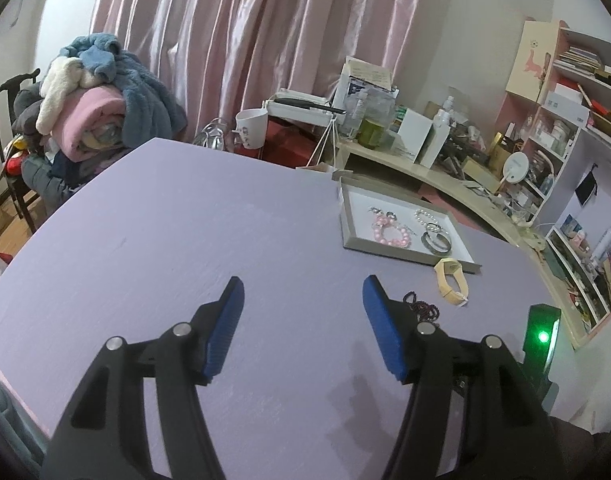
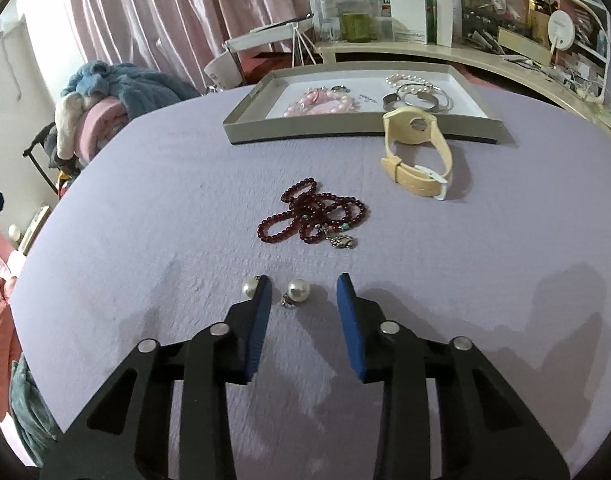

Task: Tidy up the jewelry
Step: 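Grasp one pearl stud earring with the right tool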

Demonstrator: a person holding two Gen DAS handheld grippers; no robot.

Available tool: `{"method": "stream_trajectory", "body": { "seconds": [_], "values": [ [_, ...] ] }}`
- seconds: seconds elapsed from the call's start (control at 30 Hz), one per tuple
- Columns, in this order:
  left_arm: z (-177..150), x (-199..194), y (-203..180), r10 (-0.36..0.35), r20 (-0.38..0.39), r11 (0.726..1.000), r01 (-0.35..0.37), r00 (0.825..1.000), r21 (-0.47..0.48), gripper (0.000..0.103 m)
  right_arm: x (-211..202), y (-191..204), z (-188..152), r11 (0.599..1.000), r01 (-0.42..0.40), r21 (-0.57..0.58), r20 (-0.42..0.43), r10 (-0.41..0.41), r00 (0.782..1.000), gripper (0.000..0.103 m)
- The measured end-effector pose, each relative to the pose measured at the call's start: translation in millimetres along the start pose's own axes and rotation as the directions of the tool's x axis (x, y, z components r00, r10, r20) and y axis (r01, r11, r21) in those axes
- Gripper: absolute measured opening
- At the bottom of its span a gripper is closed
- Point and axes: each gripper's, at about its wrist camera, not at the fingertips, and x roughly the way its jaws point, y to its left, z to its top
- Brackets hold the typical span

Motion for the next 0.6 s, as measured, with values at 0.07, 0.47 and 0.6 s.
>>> {"method": "stream_trajectory", "body": {
  "seconds": [0.07,0.47,0.6],
  "values": [
    [-1,1,1,0.0,-0.002,1.0,0.0,1.0,0.0,0.062,3,2,0,1.0,0.004,-0.007,-0.007,-0.004,1.0,0.03],
    [-7,22,-16,-0.04,-0.056,0.998,0.043,0.998,0.043,0.062,3,6,-6,0.996,0.06,-0.069,-0.004,-0.061,0.998,0.016],
    [-18,40,-35,-0.074,-0.112,0.992,0.084,0.991,0.09,0.065,-8,-12,-9,0.996,0.088,-0.01,0.007,-0.088,0.996,0.016]
  ]
}}
